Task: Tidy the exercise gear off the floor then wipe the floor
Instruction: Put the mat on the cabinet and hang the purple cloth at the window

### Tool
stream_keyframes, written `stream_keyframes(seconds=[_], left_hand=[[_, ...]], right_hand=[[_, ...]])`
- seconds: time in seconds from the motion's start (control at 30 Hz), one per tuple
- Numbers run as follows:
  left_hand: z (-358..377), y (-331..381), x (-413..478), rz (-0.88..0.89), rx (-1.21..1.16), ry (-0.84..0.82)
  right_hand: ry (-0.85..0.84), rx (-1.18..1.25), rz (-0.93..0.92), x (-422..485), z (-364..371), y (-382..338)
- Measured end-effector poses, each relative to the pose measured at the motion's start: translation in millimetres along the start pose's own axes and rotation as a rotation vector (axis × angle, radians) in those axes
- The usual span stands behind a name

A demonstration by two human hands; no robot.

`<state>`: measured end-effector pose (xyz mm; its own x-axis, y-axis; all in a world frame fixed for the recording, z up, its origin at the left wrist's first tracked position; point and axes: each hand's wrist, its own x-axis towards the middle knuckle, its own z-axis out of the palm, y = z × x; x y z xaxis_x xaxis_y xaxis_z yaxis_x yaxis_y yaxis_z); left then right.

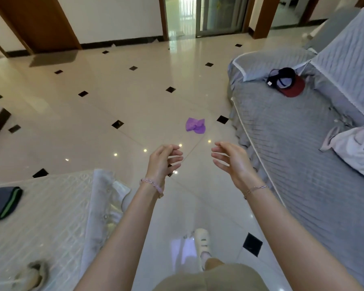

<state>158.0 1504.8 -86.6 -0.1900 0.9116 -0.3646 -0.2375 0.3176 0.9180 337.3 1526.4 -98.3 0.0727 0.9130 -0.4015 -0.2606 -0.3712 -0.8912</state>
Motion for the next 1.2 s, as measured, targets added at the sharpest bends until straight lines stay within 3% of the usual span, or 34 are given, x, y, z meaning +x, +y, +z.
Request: stream_keyframes(seconds=[0.4, 0.67, 0.97, 1.2], left_hand=[[39, 52, 195, -0.048, -0.03, 0.074], [55, 86, 370, -0.074, -0.023, 0.023], [65, 136, 578, -0.208, 0.035, -0.035], [90, 130, 690, -0.318, 0.078, -0.049]], right_hand=[[-0.039, -0.056, 0.06, 207, 48, -72], [-0.02, -0.114, 0.074, 358, 89, -90], [0.088, -0.14, 0.161, 542, 145, -127], [0.186, -0.149, 0.244, 658, 137, -122]])
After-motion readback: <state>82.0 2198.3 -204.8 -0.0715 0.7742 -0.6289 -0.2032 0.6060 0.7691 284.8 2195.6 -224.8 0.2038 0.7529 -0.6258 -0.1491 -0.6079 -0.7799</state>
